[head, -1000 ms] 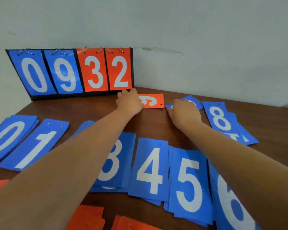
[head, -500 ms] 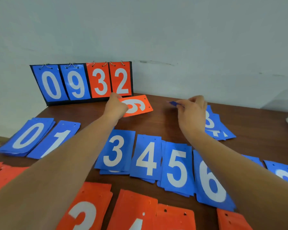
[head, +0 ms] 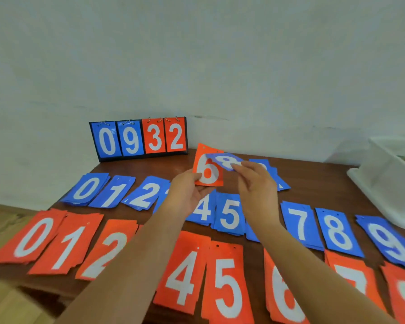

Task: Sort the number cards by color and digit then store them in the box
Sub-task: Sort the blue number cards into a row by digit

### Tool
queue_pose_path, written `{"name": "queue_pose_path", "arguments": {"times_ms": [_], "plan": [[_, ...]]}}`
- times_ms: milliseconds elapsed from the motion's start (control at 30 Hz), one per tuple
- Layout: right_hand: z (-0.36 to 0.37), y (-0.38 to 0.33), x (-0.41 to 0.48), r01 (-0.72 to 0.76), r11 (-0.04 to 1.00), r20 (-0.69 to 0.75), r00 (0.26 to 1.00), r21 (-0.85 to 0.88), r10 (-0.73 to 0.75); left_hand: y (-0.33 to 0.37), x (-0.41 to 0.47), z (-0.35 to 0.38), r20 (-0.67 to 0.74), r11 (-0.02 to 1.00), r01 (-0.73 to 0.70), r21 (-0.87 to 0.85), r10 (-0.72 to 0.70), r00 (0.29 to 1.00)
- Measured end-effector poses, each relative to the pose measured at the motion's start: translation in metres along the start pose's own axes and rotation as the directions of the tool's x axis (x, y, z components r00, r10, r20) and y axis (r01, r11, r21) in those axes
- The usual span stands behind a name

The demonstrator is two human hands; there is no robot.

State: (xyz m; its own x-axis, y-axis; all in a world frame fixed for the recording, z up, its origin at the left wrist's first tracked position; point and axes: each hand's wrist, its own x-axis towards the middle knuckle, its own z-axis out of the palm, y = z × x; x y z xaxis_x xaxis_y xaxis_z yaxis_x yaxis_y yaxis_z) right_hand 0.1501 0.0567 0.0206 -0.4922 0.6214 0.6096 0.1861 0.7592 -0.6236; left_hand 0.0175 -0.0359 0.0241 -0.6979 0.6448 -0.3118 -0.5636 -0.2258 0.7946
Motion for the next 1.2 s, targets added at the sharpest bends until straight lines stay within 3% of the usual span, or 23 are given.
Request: {"name": "queue_pose_path", "arguments": {"times_ms": [67,200,367,433,500,600,700,1033,1200], "plan": [[-0.013,-0.003,-0.023,-0.038,0.999,0.029,0.999,0.029,0.037,-0.013,-0.024,0.007,0.028,0.998,-0.013,-0.064,0.015,0.999],[-0.038,-0.005,-0.066,-0.122,0.986,0.136,0.985,0.116,0.106,-0.040,-0.064,0.014,0.129,0.998,-0.060,-0.028,0.063,0.990],[-0.059,-0.005,-0.107,-0.132,0.977,0.233,0.968,0.165,0.091,-0.069,-0.090,0.014,0.114,0.972,-0.171,0.159,0.154,0.982],[-0.067,-0.005,-0.115,-0.164,0.965,0.200,0.972,0.205,0.123,-0.074,-0.097,0.013,0.079,0.958,-0.198,0.209,0.185,0.980],[-0.077,-0.005,-0.115,-0.264,0.933,0.105,0.964,0.243,0.245,-0.077,-0.102,0.012,0.077,0.940,-0.215,0.265,0.201,0.977],[-0.089,-0.006,-0.103,-0.456,0.841,0.076,0.887,0.292,0.455,-0.079,-0.110,0.014,0.146,0.907,-0.216,0.361,0.174,0.974],[-0.093,0.000,-0.094,-0.519,0.827,0.161,0.855,0.218,0.494,-0.083,-0.117,0.021,0.168,0.875,-0.200,0.440,0.139,0.976],[-0.113,0.023,-0.090,-0.619,0.757,0.196,0.785,0.212,0.587,-0.099,-0.114,0.044,0.121,0.822,-0.190,0.537,0.148,0.982],[-0.150,0.065,-0.068,-0.659,0.697,0.039,0.734,0.282,0.678,-0.102,-0.108,0.064,0.089,0.857,-0.149,0.493,0.121,0.989]]}}
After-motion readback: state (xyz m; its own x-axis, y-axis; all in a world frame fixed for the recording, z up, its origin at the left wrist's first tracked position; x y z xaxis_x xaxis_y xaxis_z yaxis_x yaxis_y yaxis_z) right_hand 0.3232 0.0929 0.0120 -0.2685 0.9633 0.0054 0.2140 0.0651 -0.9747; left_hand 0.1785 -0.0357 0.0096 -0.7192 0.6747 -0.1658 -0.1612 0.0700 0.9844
